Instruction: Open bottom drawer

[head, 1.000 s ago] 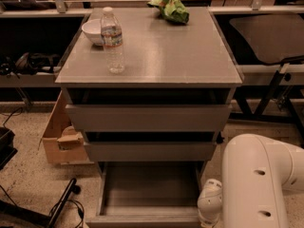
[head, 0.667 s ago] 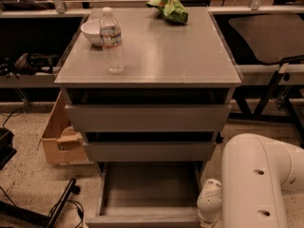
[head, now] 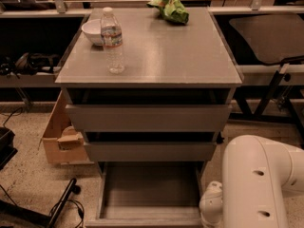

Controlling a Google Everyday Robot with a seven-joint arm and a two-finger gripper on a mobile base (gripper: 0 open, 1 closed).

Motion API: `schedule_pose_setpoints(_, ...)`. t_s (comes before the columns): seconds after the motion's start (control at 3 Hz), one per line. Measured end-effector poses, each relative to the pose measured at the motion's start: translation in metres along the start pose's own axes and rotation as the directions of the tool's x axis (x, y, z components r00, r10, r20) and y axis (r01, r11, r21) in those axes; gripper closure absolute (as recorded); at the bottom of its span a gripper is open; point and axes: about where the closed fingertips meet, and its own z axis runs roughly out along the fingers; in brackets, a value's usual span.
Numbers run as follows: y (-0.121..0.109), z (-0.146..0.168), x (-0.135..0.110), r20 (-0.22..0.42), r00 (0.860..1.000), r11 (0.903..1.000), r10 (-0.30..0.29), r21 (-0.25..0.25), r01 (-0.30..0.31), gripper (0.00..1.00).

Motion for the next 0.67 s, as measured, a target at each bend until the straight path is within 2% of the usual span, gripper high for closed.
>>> schedule_pose_setpoints(0.67,-0.0056,-0.0034,-0.0044,0.000,1.000,1.0000,0.000,0.000,0.000,1.00)
